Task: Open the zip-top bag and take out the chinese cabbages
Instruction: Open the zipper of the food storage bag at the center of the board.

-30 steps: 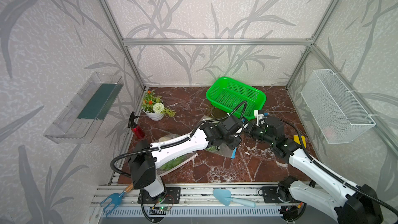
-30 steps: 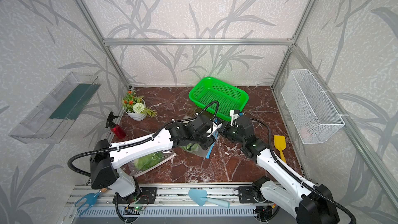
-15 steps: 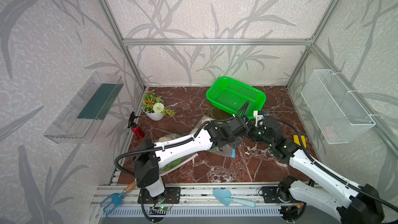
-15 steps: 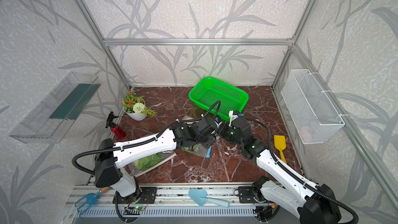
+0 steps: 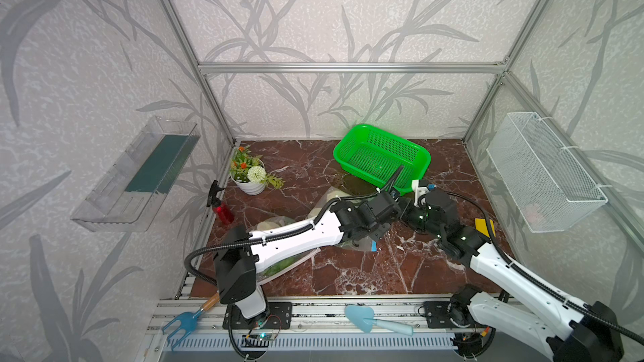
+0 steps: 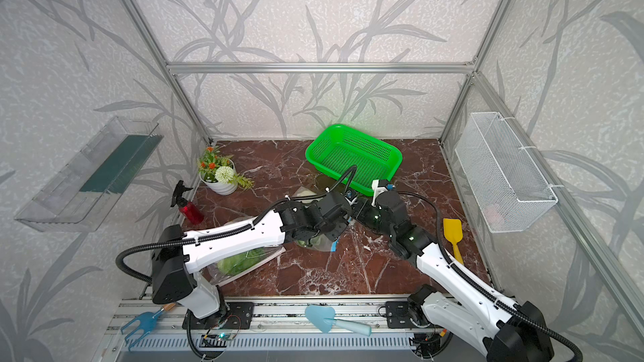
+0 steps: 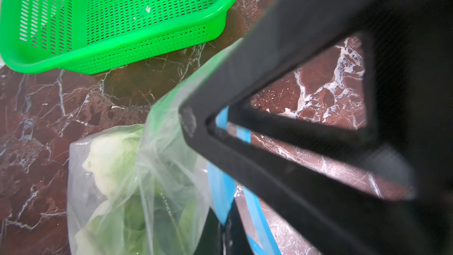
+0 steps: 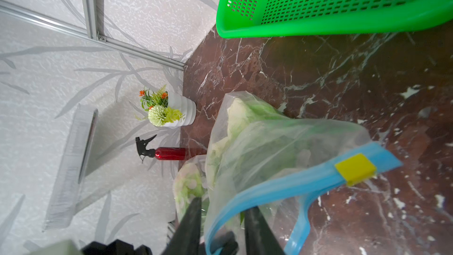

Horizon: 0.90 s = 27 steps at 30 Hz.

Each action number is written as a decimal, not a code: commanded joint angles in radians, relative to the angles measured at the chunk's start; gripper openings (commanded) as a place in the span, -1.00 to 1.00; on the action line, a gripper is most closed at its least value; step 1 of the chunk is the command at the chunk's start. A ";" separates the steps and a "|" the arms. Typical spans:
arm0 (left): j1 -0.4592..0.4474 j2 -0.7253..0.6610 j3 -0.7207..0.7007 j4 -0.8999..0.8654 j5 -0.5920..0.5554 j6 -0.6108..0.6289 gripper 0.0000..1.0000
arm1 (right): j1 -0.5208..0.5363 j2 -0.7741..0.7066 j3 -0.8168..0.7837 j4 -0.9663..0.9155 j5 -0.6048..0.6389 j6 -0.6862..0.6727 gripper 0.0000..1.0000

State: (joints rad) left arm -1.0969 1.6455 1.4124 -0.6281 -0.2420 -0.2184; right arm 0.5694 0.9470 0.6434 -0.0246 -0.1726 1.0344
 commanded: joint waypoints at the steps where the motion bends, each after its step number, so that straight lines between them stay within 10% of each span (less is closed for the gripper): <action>1: 0.001 -0.057 -0.006 -0.016 -0.014 0.006 -1.00 | 0.000 -0.038 0.021 -0.015 0.000 -0.148 -0.08; 6: 0.003 -0.093 -0.007 -0.012 0.013 0.028 -1.00 | -0.024 -0.099 -0.064 0.098 -0.043 -0.154 0.22; 19: 0.064 -0.162 -0.009 0.017 0.220 0.053 -1.00 | -0.036 -0.072 -0.192 0.365 -0.207 -0.101 -0.30; 27: 0.094 -0.163 -0.012 0.041 0.272 0.058 -1.00 | -0.034 -0.127 -0.228 0.312 -0.183 -0.105 -0.22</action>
State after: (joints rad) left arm -1.0058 1.5024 1.4052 -0.6128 -0.0128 -0.1745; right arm 0.5331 0.8326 0.4141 0.2867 -0.3428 0.9413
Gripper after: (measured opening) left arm 0.047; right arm 0.385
